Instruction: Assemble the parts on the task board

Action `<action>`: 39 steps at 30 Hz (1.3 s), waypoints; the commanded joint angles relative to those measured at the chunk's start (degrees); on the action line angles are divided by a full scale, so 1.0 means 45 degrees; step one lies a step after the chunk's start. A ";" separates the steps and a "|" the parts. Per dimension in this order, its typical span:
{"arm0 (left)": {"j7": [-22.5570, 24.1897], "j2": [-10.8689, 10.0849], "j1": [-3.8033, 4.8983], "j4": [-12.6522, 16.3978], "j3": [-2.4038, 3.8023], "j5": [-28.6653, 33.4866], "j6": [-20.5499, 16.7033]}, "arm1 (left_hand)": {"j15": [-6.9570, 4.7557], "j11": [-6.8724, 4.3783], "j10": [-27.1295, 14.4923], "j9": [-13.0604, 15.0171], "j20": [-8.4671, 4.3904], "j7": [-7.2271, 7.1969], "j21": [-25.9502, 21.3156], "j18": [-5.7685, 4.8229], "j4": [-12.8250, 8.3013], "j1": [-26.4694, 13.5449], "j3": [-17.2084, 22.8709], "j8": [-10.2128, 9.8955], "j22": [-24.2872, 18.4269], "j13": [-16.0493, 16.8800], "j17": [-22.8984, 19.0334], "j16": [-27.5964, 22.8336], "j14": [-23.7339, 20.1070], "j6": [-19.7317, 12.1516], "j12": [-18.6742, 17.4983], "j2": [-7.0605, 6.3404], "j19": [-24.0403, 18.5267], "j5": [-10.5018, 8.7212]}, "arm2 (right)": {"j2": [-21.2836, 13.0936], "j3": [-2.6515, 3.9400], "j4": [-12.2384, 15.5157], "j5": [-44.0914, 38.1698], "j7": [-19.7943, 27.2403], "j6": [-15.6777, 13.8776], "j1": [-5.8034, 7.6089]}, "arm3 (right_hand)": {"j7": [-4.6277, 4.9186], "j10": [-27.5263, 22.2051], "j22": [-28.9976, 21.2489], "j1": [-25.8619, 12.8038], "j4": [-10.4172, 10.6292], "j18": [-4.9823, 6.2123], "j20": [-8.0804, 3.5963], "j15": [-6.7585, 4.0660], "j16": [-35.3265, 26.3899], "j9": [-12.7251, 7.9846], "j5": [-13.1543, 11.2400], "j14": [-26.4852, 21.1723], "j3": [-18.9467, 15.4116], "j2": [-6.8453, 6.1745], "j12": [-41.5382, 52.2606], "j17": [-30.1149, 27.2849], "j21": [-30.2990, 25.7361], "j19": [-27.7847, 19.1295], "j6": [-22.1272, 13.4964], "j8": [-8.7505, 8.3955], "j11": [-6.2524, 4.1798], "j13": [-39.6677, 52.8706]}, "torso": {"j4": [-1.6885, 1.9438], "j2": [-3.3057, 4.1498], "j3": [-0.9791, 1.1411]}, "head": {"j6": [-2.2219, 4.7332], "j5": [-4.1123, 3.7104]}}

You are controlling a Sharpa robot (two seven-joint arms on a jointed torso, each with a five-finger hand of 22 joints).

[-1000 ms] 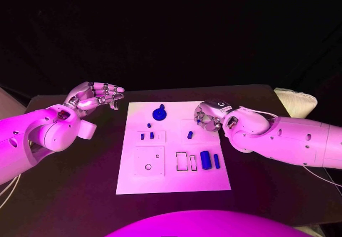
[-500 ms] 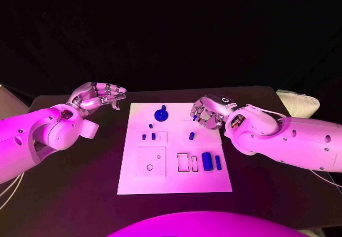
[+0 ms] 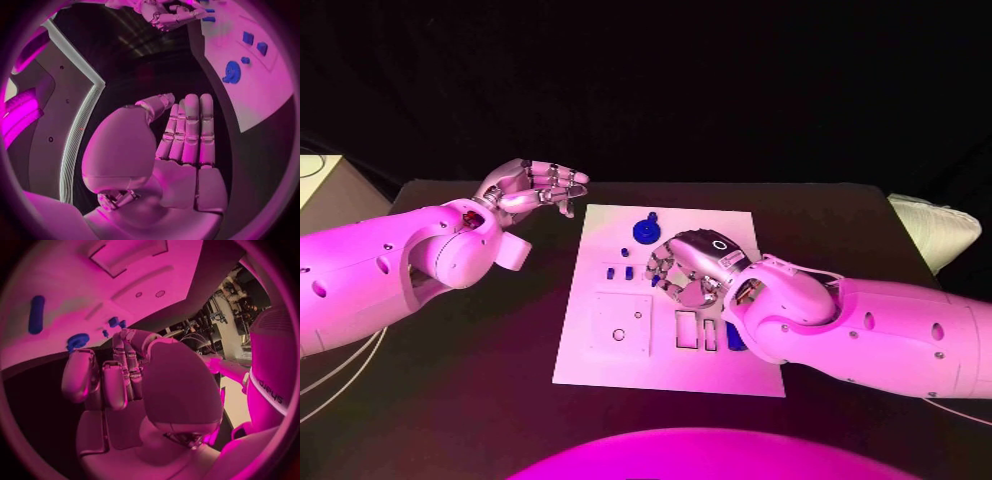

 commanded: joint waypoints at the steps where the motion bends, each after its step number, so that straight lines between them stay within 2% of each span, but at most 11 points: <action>1: 0.0062 0.0075 -0.0001 0.0079 0.0012 0.0105 0.0109 | -0.0029 0.0038 -0.0061 -0.0014 0.0008 0.0030 -0.0037 0.0086 -0.0061 0.0147 0.0015 0.0068 -0.0005 -0.0020 -0.0021 -0.0050 0.0029 -0.0100 0.0058 0.0005 0.0076 0.0077 | 0.0379 -0.0028 -0.0170 -0.1077 0.0181 -0.0026 -0.0335 | 0.0011 0.0280 0.0783 -0.0077 -0.0018 -0.0263 -0.0011 -0.0096 0.0018 0.0015 0.0020 0.0445 0.0054 0.0105 -0.0045 -0.0031 0.0075 0.0123 0.0062 0.0034 -0.0208 0.0011 | 0.0010 0.0007 -0.0023 | -0.0035 0.0286; 3: 0.0050 0.0116 -0.0002 0.0096 0.0011 0.0112 0.0115 | -0.0029 0.0038 -0.0061 -0.0014 0.0008 0.0030 -0.0037 0.0086 -0.0061 0.0147 0.0015 0.0068 -0.0005 -0.0020 -0.0021 -0.0050 0.0029 -0.0100 0.0058 0.0005 0.0076 0.0077 | 0.0597 -0.0045 -0.0271 -0.1256 0.0118 0.0002 -0.0507 | 0.0011 0.0280 0.0783 -0.0077 -0.0018 -0.0263 -0.0011 -0.0096 0.0018 0.0015 0.0020 0.0445 0.0054 0.0105 -0.0045 -0.0031 0.0075 0.0123 0.0062 0.0034 -0.0208 0.0011 | 0.0019 0.0004 -0.0035 | -0.0094 0.0385; 6: 0.0029 0.0163 -0.0003 0.0120 0.0011 0.0117 0.0126 | -0.0029 0.0038 -0.0061 -0.0014 0.0008 0.0030 -0.0037 0.0086 -0.0061 0.0147 0.0015 0.0068 -0.0005 -0.0020 -0.0021 -0.0050 0.0029 -0.0100 0.0058 0.0005 0.0076 0.0077 | 0.0845 -0.0069 -0.0405 -0.1485 -0.0023 0.0051 -0.0701 | 0.0013 0.0284 0.0786 -0.0085 -0.0046 -0.0260 -0.0013 -0.0096 -0.0006 0.0026 0.0041 0.0438 0.0084 0.0105 -0.0064 -0.0066 0.0069 0.0123 0.0054 0.0030 -0.0206 0.0009 | 0.0018 0.0018 -0.0014 | -0.0149 0.0513; 8: 0.0012 0.0188 -0.0003 0.0143 0.0010 0.0119 0.0140 | -0.0029 0.0038 -0.0061 -0.0014 0.0008 0.0030 -0.0037 0.0086 -0.0061 0.0147 0.0015 0.0068 -0.0005 -0.0020 -0.0021 -0.0050 0.0029 -0.0100 0.0058 0.0005 0.0076 0.0077 | 0.0967 -0.0084 -0.0472 -0.1614 -0.0133 0.0082 -0.0800 | 0.0016 0.0286 0.0805 -0.0092 -0.0058 -0.0267 -0.0014 -0.0095 -0.0007 0.0033 0.0052 0.0439 0.0098 0.0104 -0.0074 -0.0067 0.0105 0.0134 0.0050 0.0028 -0.0204 0.0008 | 0.0005 0.0021 -0.0018 | -0.0203 0.0638; 11: -0.0007 0.0210 -0.0003 0.0163 0.0009 0.0121 0.0152 | -0.0029 0.0038 -0.0061 -0.0014 0.0008 0.0030 -0.0037 0.0086 -0.0061 0.0147 0.0015 0.0068 -0.0005 -0.0020 -0.0021 -0.0050 0.0029 -0.0100 0.0058 0.0005 0.0076 0.0077 | 0.1055 -0.0098 -0.0513 -0.1761 -0.0260 0.0131 -0.0882 | 0.0017 0.0288 0.0830 -0.0096 -0.0062 -0.0276 -0.0014 -0.0095 -0.0005 0.0035 0.0054 0.0440 0.0101 0.0104 -0.0077 -0.0065 0.0156 0.0147 0.0050 0.0028 -0.0203 0.0008 | -0.0022 0.0024 -0.0007 | -0.0285 0.0782; 18: -0.0047 0.0251 -0.0003 0.0165 0.0009 0.0122 0.0187 | -0.0024 0.0044 -0.0068 -0.0017 0.0009 0.0034 -0.0036 0.0084 -0.0058 0.0136 -0.0002 0.0074 -0.0005 -0.0029 -0.0024 -0.0057 0.0032 -0.0101 0.0062 0.0002 0.0079 0.0076 | 0.1149 -0.0120 -0.0520 -0.1931 -0.0427 0.0269 -0.0972 | 0.0021 0.0293 0.0839 -0.0111 -0.0070 -0.0278 -0.0014 -0.0094 0.0004 0.0042 0.0055 0.0443 0.0108 0.0099 -0.0085 -0.0053 0.0169 0.0151 0.0049 0.0028 -0.0201 0.0008 | -0.0019 0.0030 0.0007 | -0.0491 0.1024; 20: -0.0059 0.0260 -0.0003 0.0160 0.0009 0.0122 0.0199 | -0.0024 0.0044 -0.0068 -0.0017 0.0009 0.0034 -0.0036 0.0084 -0.0058 0.0136 -0.0002 0.0074 -0.0005 -0.0029 -0.0024 -0.0057 0.0032 -0.0101 0.0062 0.0002 0.0079 0.0076 | 0.1167 -0.0128 -0.0516 -0.1980 -0.0452 0.0310 -0.0992 | 0.0021 0.0293 0.0839 -0.0111 -0.0070 -0.0278 -0.0014 -0.0094 0.0004 0.0042 0.0055 0.0443 0.0108 0.0099 -0.0085 -0.0053 0.0169 0.0151 0.0049 0.0028 -0.0201 0.0008 | -0.0017 0.0029 0.0010 | -0.0492 0.1079; 27: -0.0087 0.0268 -0.0003 0.0152 0.0009 0.0122 0.0221 | -0.0024 0.0044 -0.0068 -0.0017 0.0009 0.0034 -0.0036 0.0084 -0.0058 0.0136 -0.0002 0.0074 -0.0005 -0.0029 -0.0024 -0.0057 0.0032 -0.0101 0.0062 0.0002 0.0079 0.0076 | 0.1200 -0.0151 -0.0575 -0.2137 -0.0599 0.0452 -0.1036 | 0.0023 0.0303 0.0859 -0.0133 -0.0080 -0.0284 -0.0014 -0.0093 0.0016 0.0052 0.0052 0.0449 0.0115 0.0093 -0.0094 -0.0039 0.0204 0.0162 0.0050 0.0030 -0.0200 0.0008 | -0.0003 0.0025 0.0008 | -0.0492 0.1185; 39: -0.0128 0.0260 -0.0003 0.0132 0.0009 0.0122 0.0244 | -0.0017 0.0050 -0.0082 -0.0023 0.0011 0.0039 -0.0038 0.0081 -0.0050 0.0119 -0.0021 0.0079 -0.0007 -0.0044 -0.0028 -0.0068 0.0034 -0.0108 0.0063 0.0002 0.0080 0.0078 | 0.1226 -0.0168 -0.0620 -0.2212 -0.0721 0.0638 -0.1054 | 0.0023 0.0312 0.0873 -0.0149 -0.0087 -0.0289 -0.0013 -0.0092 0.0020 0.0060 0.0053 0.0451 0.0119 0.0089 -0.0100 -0.0036 0.0229 0.0169 0.0053 0.0032 -0.0200 0.0009 | -0.0010 0.0029 0.0011 | -0.0492 0.1241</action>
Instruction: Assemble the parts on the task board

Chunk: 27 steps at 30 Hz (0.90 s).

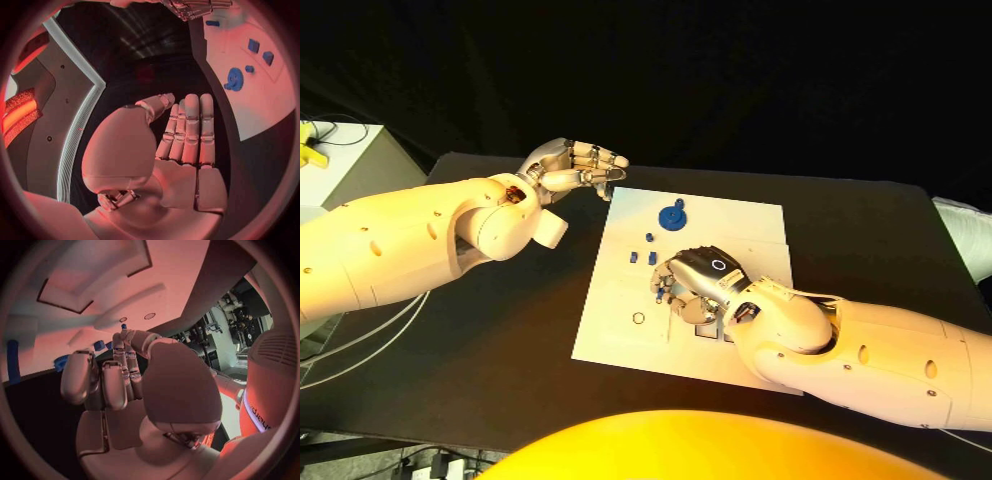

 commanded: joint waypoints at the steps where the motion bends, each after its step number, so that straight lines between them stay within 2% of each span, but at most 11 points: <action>1: 0.0023 0.0025 0.0003 0.0015 0.0011 0.0092 0.0214 | -0.0017 0.0050 -0.0083 -0.0011 0.0011 -0.0007 -0.0038 0.0080 -0.0050 0.0119 -0.0021 0.0079 -0.0009 -0.0011 -0.0016 -0.0069 0.0033 -0.0062 0.0064 0.0002 0.0079 0.0078 | 0.0028 -0.0005 -0.0016 -0.0286 -0.0117 0.0320 -0.0015 | 0.0042 0.0290 0.0865 -0.0078 0.0001 -0.0098 -0.0013 -0.0093 0.0021 0.0001 0.0045 0.0451 0.0066 0.0028 -0.0045 0.0019 0.0042 0.0076 0.0074 0.0031 -0.0216 0.0012 | -0.0003 0.0000 0.0002 | 0.0001 0.0026; 27: -0.0036 0.0007 0.0003 -0.0011 0.0011 0.0088 0.0233 | -0.0013 0.0055 -0.0100 -0.0019 0.0013 -0.0002 -0.0043 0.0079 -0.0047 0.0112 -0.0034 0.0081 -0.0012 -0.0026 -0.0020 -0.0081 0.0033 -0.0077 0.0064 0.0004 0.0078 0.0080 | 0.0117 -0.0020 -0.0141 -0.0336 -0.0225 0.0367 -0.0113 | 0.0041 0.0315 0.0879 -0.0116 -0.0022 -0.0100 -0.0013 -0.0093 0.0018 0.0023 0.0050 0.0455 0.0085 0.0025 -0.0062 0.0009 0.0055 0.0081 0.0078 0.0036 -0.0218 0.0014 | -0.0006 -0.0006 -0.0003 | 0.0001 0.0114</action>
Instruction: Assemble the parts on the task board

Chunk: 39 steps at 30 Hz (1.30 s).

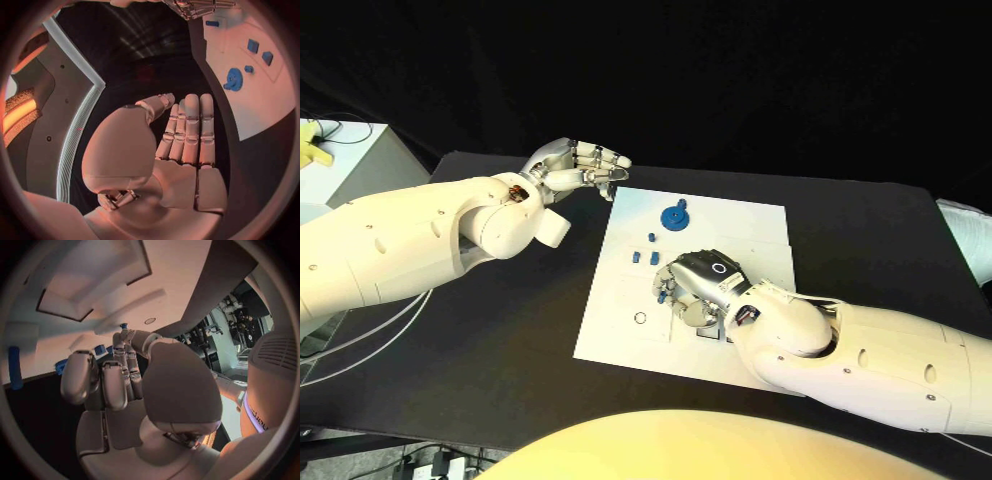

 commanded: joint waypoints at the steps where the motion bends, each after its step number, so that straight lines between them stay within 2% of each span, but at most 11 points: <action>1: 0.0026 0.0011 0.0004 0.0016 0.0011 0.0083 0.0197 | -0.0013 0.0008 -0.0054 -0.0020 0.0013 -0.0002 -0.0043 0.0080 -0.0047 0.0112 -0.0034 0.0081 -0.0012 -0.0012 -0.0011 -0.0081 0.0033 -0.0077 0.0064 0.0004 0.0078 0.0081 | 0.0027 -0.0002 -0.0049 -0.0229 -0.0104 0.0159 -0.0015 | 0.0040 0.0248 0.0882 -0.0068 -0.0022 -0.0101 -0.0014 -0.0094 0.0019 0.0035 0.0063 0.0454 0.0089 0.0079 -0.0040 0.0009 0.0055 0.0082 0.0078 0.0086 -0.0194 0.0013 | 0.0002 0.0003 -0.0003 | 0.0002 -0.0005; 19: -0.0009 0.0005 0.0004 0.0036 0.0011 0.0077 0.0208 | -0.0008 0.0015 -0.0087 -0.0031 0.0017 0.0002 -0.0051 0.0080 -0.0047 0.0112 -0.0046 0.0087 -0.0018 -0.0036 -0.0017 -0.0099 0.0033 -0.0094 0.0061 0.0013 0.0076 0.0084 | 0.0203 -0.0012 -0.0172 -0.0253 -0.0141 0.0225 -0.0091 | 0.0040 0.0248 0.0882 -0.0068 -0.0022 -0.0101 -0.0014 -0.0094 0.0019 0.0035 0.0063 0.0454 0.0089 0.0079 -0.0040 0.0009 0.0055 0.0082 0.0078 0.0086 -0.0194 0.0013 | 0.0006 0.0009 -0.0003 | 0.0002 0.0061; 26: -0.0025 0.0005 0.0004 0.0032 0.0011 0.0073 0.0207 | -0.0008 0.0015 -0.0087 -0.0031 0.0017 0.0002 -0.0051 0.0080 -0.0047 0.0112 -0.0046 0.0087 -0.0018 -0.0036 -0.0017 -0.0099 0.0033 -0.0094 0.0061 0.0013 0.0076 0.0084 | 0.0194 -0.0023 -0.0186 -0.0158 -0.0001 0.0603 -0.0103 | 0.0049 0.0265 0.0885 -0.0151 -0.0047 -0.0097 -0.0012 -0.0091 0.0014 0.0068 0.0060 0.0456 0.0095 0.0052 -0.0076 -0.0006 0.0037 0.0077 0.0072 0.0087 -0.0189 0.0013 | -0.0003 -0.0005 -0.0007 | 0.0002 0.0072; 30: -0.0043 0.0007 0.0004 0.0027 0.0011 0.0072 0.0207 | -0.0008 0.0015 -0.0087 -0.0031 0.0017 0.0002 -0.0051 0.0080 -0.0047 0.0112 -0.0046 0.0087 -0.0018 -0.0036 -0.0017 -0.0099 0.0033 -0.0094 0.0061 0.0013 0.0076 0.0084 | 0.0178 -0.0034 -0.0211 0.0048 0.0224 0.0952 -0.0104 | 0.0109 0.0094 0.0814 -0.0520 0.0011 -0.0065 0.0032 -0.0028 -0.0040 0.0135 0.0039 0.0437 -0.0050 -0.0054 -0.0290 -0.0093 -0.0186 -0.0001 -0.0099 0.0020 -0.0116 -0.0033 | -0.0009 -0.0013 -0.0010 | 0.0002 0.0080; 33: -0.0051 0.0006 0.0004 0.0024 0.0011 0.0072 0.0202 | -0.0007 0.0016 -0.0098 -0.0036 0.0017 0.0003 -0.0054 0.0081 -0.0056 0.0124 -0.0049 0.0095 -0.0020 -0.0049 -0.0021 -0.0109 0.0032 -0.0096 0.0065 0.0019 0.0075 0.0085 | 0.0132 -0.0042 -0.0215 0.0262 0.0430 0.1178 -0.0103 | 0.0174 -0.0234 0.0584 -0.1016 0.0185 0.0022 0.0132 0.0088 -0.0243 0.0161 0.0161 0.0338 -0.0369 -0.0304 -0.0582 -0.0363 -0.0759 -0.0197 -0.0375 -0.0138 0.0004 -0.0114 | -0.0007 -0.0016 -0.0012 | 0.0002 0.0066; 35: -0.0056 0.0005 0.0004 0.0022 0.0011 0.0072 0.0200 | -0.0007 0.0016 -0.0099 -0.0036 0.0017 0.0003 -0.0054 0.0081 -0.0057 0.0124 -0.0049 0.0095 -0.0020 -0.0050 -0.0021 -0.0110 0.0032 -0.0096 0.0064 0.0019 0.0075 0.0085 | 0.0088 -0.0045 -0.0194 0.0357 0.0521 0.1204 -0.0102 | 0.0240 -0.0638 0.0399 -0.1259 0.0297 0.0086 0.0223 0.0196 -0.0414 0.0110 0.0191 0.0220 -0.0543 -0.0488 -0.0727 -0.0593 -0.1211 -0.0360 -0.0712 -0.0389 0.0125 -0.0217 | -0.0005 -0.0015 -0.0011 | 0.0002 0.0073; 39: -0.0071 -0.0003 0.0004 0.0017 0.0011 0.0072 0.0198 | -0.0007 0.0016 -0.0099 -0.0036 0.0017 0.0003 -0.0054 0.0081 -0.0057 0.0124 -0.0049 0.0095 -0.0020 -0.0050 -0.0021 -0.0110 0.0032 -0.0096 0.0064 0.0019 0.0075 0.0085 | 0.0001 -0.0049 -0.0130 0.0450 0.0583 0.1062 -0.0102 | 0.0278 -0.1089 0.0250 -0.1308 0.0327 0.0144 0.0304 0.0274 -0.0521 0.0114 0.0196 0.0114 -0.0655 -0.0567 -0.0723 -0.0766 -0.1586 -0.0499 -0.0785 -0.0505 0.0220 -0.0335 | -0.0012 -0.0010 0.0007 | 0.0002 0.0084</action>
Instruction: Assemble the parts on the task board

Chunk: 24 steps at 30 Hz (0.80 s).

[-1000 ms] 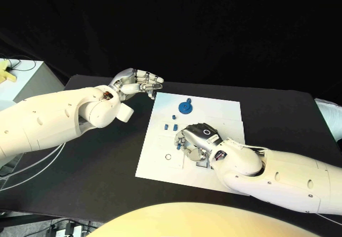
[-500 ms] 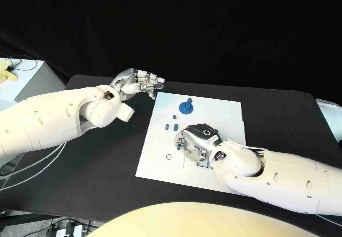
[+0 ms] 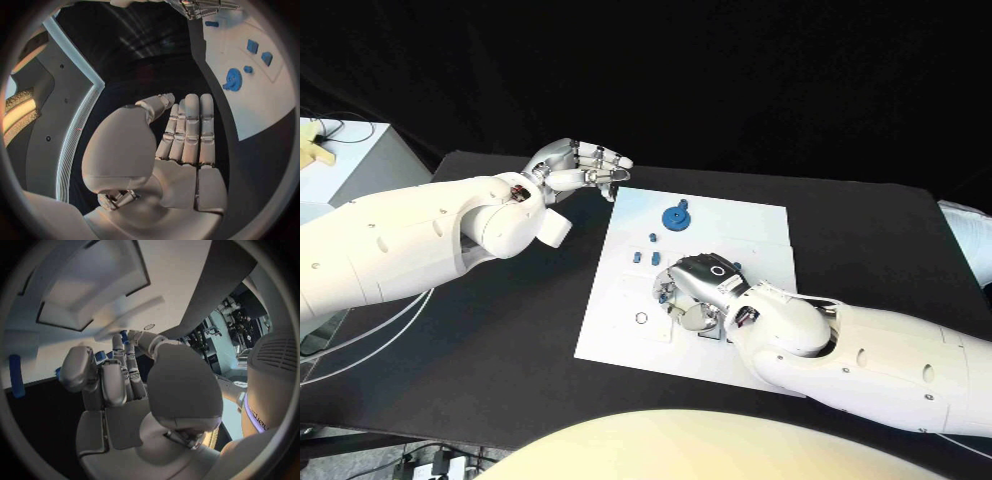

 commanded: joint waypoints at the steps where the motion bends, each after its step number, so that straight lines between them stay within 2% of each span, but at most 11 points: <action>1: 0.0021 0.0005 0.0005 0.0015 0.0011 0.0071 0.0179 | -0.0007 0.0017 -0.0100 -0.0017 0.0017 0.0003 -0.0054 0.0081 -0.0057 0.0124 -0.0049 0.0046 -0.0021 -0.0012 -0.0011 -0.0048 0.0032 -0.0097 0.0065 0.0019 0.0074 0.0085 | -0.0078 -0.0052 0.0040 0.0274 0.0340 0.0442 -0.0049 | 0.0026 -0.0164 0.0236 0.0074 -0.0018 0.0151 0.0013 0.0121 -0.0078 -0.0005 0.0058 0.0133 -0.0087 -0.0170 -0.0001 -0.0047 -0.0140 -0.0116 -0.0065 -0.0072 0.0040 -0.0047 | 0.0000 0.0007 0.0015 | 0.0002 0.0005; 5: -0.0011 0.0005 0.0005 0.0007 0.0011 0.0071 0.0199 | -0.0007 0.0017 -0.0100 -0.0017 0.0017 0.0003 -0.0054 0.0081 -0.0057 0.0124 -0.0049 0.0046 -0.0021 -0.0012 -0.0011 -0.0048 0.0032 -0.0097 0.0065 0.0019 0.0074 0.0085 | -0.0127 -0.0053 0.0113 0.0302 0.0270 0.0050 -0.0049 | 0.0077 -0.0383 0.0115 0.0109 -0.0038 0.0201 0.0054 0.0167 -0.0177 -0.0013 0.0079 0.0052 -0.0137 -0.0220 0.0021 -0.0204 -0.0435 -0.0213 -0.0142 -0.0163 0.0092 -0.0103 | 0.0013 0.0009 0.0009 | 0.0002 -0.0013; 10: -0.0037 0.0006 0.0005 0.0004 0.0011 0.0069 0.0209 | -0.0006 0.0023 -0.0125 -0.0022 0.0016 0.0007 -0.0055 0.0082 -0.0066 0.0134 -0.0052 0.0051 -0.0022 -0.0026 -0.0014 -0.0058 0.0030 -0.0103 0.0060 0.0021 0.0075 0.0085 | -0.0170 -0.0053 0.0145 0.0313 0.0124 -0.0412 -0.0049 | 0.0199 -0.1162 -0.0476 0.0211 -0.0043 0.0426 0.0206 0.0323 -0.0749 -0.0073 0.0093 -0.0464 -0.0414 -0.0343 0.0142 -0.1030 -0.1871 -0.0745 -0.0511 -0.0531 0.0249 -0.0290 | 0.0012 0.0011 0.0017 | 0.0002 -0.0027; 16: -0.0066 -0.0001 0.0004 -0.0007 0.0011 0.0068 0.0215 | -0.0006 0.0023 -0.0125 -0.0022 0.0016 0.0007 -0.0055 0.0082 -0.0066 0.0134 -0.0052 0.0051 -0.0022 -0.0026 -0.0014 -0.0058 0.0030 -0.0103 0.0060 0.0021 0.0075 0.0085 | -0.0345 -0.0051 0.0318 0.0348 -0.0085 -0.1079 -0.0046 | 0.0175 -0.1884 -0.0957 0.0424 0.0003 0.0612 0.0310 0.0412 -0.1259 -0.0142 0.0103 -0.1016 -0.0957 -0.0351 0.0446 -0.1908 -0.3073 -0.1218 -0.0890 -0.0902 0.0325 -0.0406 | 0.0001 0.0005 0.0011 | 0.0002 -0.0110; 20: -0.0081 0.0001 0.0003 -0.0027 0.0010 0.0068 0.0218 | -0.0006 0.0023 -0.0125 -0.0022 0.0016 0.0007 -0.0055 0.0082 -0.0066 0.0134 -0.0052 0.0051 -0.0022 -0.0026 -0.0014 -0.0058 0.0030 -0.0103 0.0060 0.0021 0.0075 0.0085 | -0.0512 -0.0042 0.0492 0.0501 -0.0119 -0.1555 -0.0017 | 0.0113 -0.2175 -0.1023 0.0554 0.0085 0.0633 0.0354 0.0445 -0.1336 -0.0195 0.0123 -0.1199 -0.1291 -0.0335 0.0703 -0.2125 -0.3261 -0.1278 -0.1117 -0.1130 0.0368 -0.0420 | -0.0008 -0.0010 0.0011 | 0.0002 -0.0170; 24: -0.0085 0.0012 -0.0001 -0.0048 0.0010 0.0068 0.0228 | -0.0006 0.0023 -0.0125 -0.0022 0.0016 0.0007 -0.0055 0.0082 -0.0066 0.0134 -0.0052 0.0051 -0.0022 -0.0026 -0.0014 -0.0058 0.0030 -0.0103 0.0060 0.0021 0.0075 0.0085 | -0.0755 -0.0010 0.0752 0.0767 -0.0073 -0.1974 0.0047 | 0.0201 -0.2286 -0.1063 0.0631 0.0129 0.0650 0.0366 0.0451 -0.1346 -0.0223 0.0148 -0.1250 -0.1432 -0.0318 0.0851 -0.2211 -0.3371 -0.1304 -0.1231 -0.1248 0.0375 -0.0420 | -0.0004 -0.0011 0.0009 | 0.0002 -0.0276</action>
